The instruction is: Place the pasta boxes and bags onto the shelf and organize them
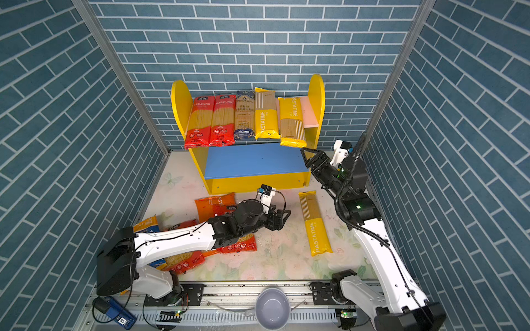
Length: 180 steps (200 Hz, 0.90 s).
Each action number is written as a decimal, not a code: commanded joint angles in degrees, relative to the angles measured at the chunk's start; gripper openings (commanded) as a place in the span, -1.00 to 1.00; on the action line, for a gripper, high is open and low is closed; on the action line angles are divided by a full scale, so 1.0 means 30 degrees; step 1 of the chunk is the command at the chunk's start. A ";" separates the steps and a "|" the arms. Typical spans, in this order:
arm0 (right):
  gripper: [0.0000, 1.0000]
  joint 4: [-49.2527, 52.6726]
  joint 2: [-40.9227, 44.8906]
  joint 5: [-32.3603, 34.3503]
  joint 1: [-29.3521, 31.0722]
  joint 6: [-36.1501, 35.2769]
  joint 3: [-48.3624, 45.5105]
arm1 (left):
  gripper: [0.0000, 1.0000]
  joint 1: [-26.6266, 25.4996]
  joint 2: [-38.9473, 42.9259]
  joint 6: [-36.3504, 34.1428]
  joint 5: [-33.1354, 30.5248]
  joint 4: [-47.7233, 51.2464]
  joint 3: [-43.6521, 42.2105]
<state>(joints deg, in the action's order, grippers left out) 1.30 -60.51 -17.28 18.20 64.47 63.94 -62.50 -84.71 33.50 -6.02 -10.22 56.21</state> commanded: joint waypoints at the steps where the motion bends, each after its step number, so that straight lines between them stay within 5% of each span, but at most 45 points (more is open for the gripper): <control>1: 0.46 -0.2404 -0.1459 0.0859 0.0512 0.1656 0.1565 | 0.55 0.0041 -0.0114 -0.0346 -0.0484 -0.0064 -0.0278; 106: 0.29 -0.1747 -0.4937 0.1882 0.1266 0.1867 0.5248 | 0.54 0.0009 -0.0340 0.0231 -0.0043 -0.0582 -0.0630; 141: 0.05 -0.0414 -0.6534 0.1198 0.1288 0.1656 0.6762 | 0.53 0.0003 -0.0039 0.0231 -0.0140 -0.0600 -0.0873; 180: -0.48 0.0741 -0.7582 0.0026 0.1361 0.1664 0.7865 | 0.53 0.0005 0.0304 0.0231 -0.0326 -0.1036 -0.1406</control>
<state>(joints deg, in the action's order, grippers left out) -0.34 -81.52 -14.31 21.85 70.00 83.96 -62.50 -85.12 34.06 -6.37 -12.36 52.99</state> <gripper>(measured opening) 0.322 0.767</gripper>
